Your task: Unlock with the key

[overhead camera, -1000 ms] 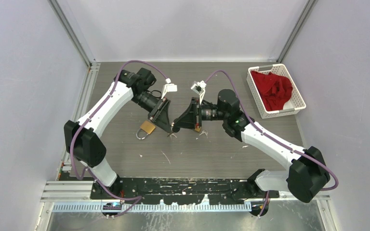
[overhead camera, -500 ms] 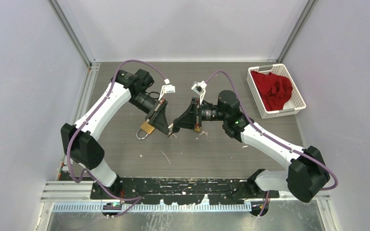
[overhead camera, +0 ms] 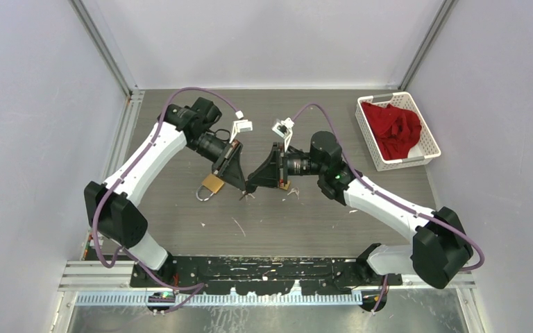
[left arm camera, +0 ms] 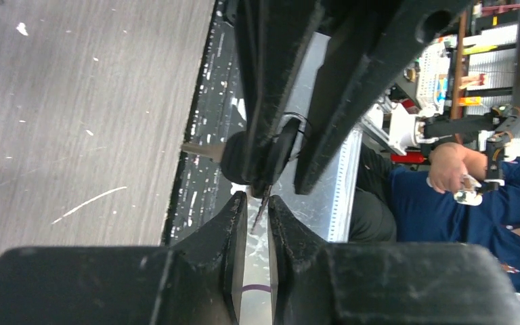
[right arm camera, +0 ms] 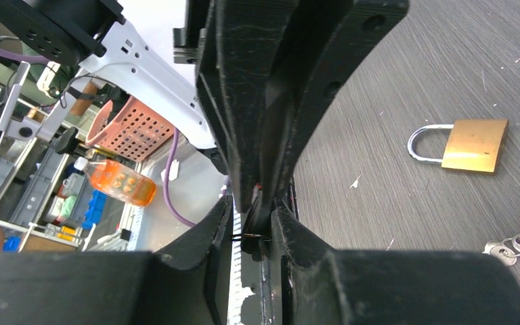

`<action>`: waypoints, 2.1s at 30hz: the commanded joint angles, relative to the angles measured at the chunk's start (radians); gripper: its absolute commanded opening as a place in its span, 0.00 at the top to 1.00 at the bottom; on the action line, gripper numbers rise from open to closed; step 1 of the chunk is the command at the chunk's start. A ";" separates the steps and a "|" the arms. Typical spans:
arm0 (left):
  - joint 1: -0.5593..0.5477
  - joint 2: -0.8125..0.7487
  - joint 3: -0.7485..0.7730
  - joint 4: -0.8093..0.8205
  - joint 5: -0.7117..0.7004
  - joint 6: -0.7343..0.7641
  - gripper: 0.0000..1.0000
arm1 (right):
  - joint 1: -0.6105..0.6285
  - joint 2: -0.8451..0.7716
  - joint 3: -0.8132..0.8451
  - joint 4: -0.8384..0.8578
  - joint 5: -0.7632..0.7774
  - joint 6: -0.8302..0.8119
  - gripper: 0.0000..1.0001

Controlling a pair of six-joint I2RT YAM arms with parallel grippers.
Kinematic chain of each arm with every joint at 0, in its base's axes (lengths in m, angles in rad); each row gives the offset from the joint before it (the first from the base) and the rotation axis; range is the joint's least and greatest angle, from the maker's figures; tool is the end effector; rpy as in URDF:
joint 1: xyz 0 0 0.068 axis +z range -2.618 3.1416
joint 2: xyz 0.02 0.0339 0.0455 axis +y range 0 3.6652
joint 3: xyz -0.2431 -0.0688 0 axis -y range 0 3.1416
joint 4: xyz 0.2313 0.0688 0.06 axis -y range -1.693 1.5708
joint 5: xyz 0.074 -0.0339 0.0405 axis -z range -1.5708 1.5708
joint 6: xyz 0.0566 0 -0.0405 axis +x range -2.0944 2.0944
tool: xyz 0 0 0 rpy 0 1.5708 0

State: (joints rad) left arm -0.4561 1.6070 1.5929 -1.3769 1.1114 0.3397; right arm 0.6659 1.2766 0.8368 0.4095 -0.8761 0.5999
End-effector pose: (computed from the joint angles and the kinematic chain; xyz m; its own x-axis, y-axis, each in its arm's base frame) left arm 0.2278 -0.1683 0.3157 -0.7198 0.5177 -0.4625 0.6141 0.1644 -0.7719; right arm 0.2047 0.2161 0.2986 -0.5838 0.0009 -0.8119 -0.8114 0.0345 0.5835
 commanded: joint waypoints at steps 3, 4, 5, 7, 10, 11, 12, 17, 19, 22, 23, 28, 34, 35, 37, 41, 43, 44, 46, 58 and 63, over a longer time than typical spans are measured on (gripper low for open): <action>0.005 -0.055 -0.005 0.070 -0.067 -0.028 0.99 | 0.006 -0.023 0.001 0.049 0.013 -0.004 0.99; 0.005 -0.059 -0.006 0.063 -0.081 -0.020 1.00 | 0.005 -0.026 0.002 0.045 0.017 -0.008 0.99; 0.005 -0.064 -0.007 0.053 -0.093 -0.005 1.00 | 0.005 -0.030 0.002 0.039 0.022 -0.012 0.99; 0.004 -0.078 -0.006 0.036 -0.123 0.024 1.00 | 0.006 -0.033 0.006 0.025 0.030 -0.023 0.99; 0.003 -0.100 -0.003 0.033 -0.173 0.047 1.00 | 0.006 -0.028 0.014 0.012 0.030 -0.026 0.95; 0.004 -0.109 -0.003 0.038 -0.189 0.052 1.00 | 0.006 -0.021 0.020 0.002 0.035 -0.026 0.80; 0.003 -0.118 -0.002 0.043 -0.212 0.066 1.00 | 0.004 -0.013 0.034 -0.019 0.038 -0.025 0.48; -0.042 -0.225 -0.060 0.130 -0.474 0.230 1.00 | -0.082 0.009 0.088 -0.019 -0.007 0.049 0.09; -0.086 -0.293 -0.102 0.172 -0.615 0.347 1.00 | -0.129 0.017 0.103 0.025 -0.002 0.111 0.10; -0.139 -0.378 -0.165 0.275 -0.825 0.487 1.00 | -0.147 0.059 0.139 0.045 0.036 0.178 0.12; -0.155 -0.416 -0.205 0.334 -0.886 0.547 1.00 | -0.147 0.079 0.152 0.047 0.043 0.201 0.13; -0.235 -0.660 -0.541 0.849 -1.040 1.052 1.00 | -0.145 0.193 0.159 0.182 0.055 0.412 0.19; -0.242 -0.774 -0.885 1.518 -0.897 1.401 1.00 | -0.109 0.240 0.136 0.314 0.055 0.529 0.23; -0.241 -0.770 -0.897 1.573 -0.881 1.409 1.00 | -0.107 0.238 0.134 0.314 0.058 0.526 0.24; -0.241 -0.761 -0.905 1.636 -0.862 1.417 1.00 | -0.102 0.240 0.124 0.332 0.059 0.528 0.26; -0.241 -0.746 -0.909 1.704 -0.866 1.430 1.00 | -0.095 0.250 0.089 0.433 0.056 0.579 0.34; -0.241 -0.743 -0.909 1.722 -0.876 1.427 1.00 | -0.090 0.257 0.065 0.489 0.054 0.606 0.39; -0.242 -0.744 -0.912 1.729 -0.878 1.428 1.00 | -0.089 0.262 0.056 0.511 0.055 0.619 0.40; -0.240 -0.750 -0.920 1.731 -0.879 1.433 1.00 | -0.089 0.272 0.034 0.574 0.062 0.668 0.45; -0.243 -0.800 -0.969 1.666 -0.881 1.473 1.00 | -0.138 0.246 0.077 0.468 -0.005 0.562 0.23; -0.242 -0.822 -0.971 1.624 -0.880 1.464 1.00 | -0.185 0.120 0.129 0.138 0.051 0.289 0.21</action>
State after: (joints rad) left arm -0.6964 0.8246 0.6159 0.2161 0.2176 1.7969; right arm 0.5121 1.5185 0.8837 0.7723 -0.8547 1.1297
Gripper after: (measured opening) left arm 0.007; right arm 0.787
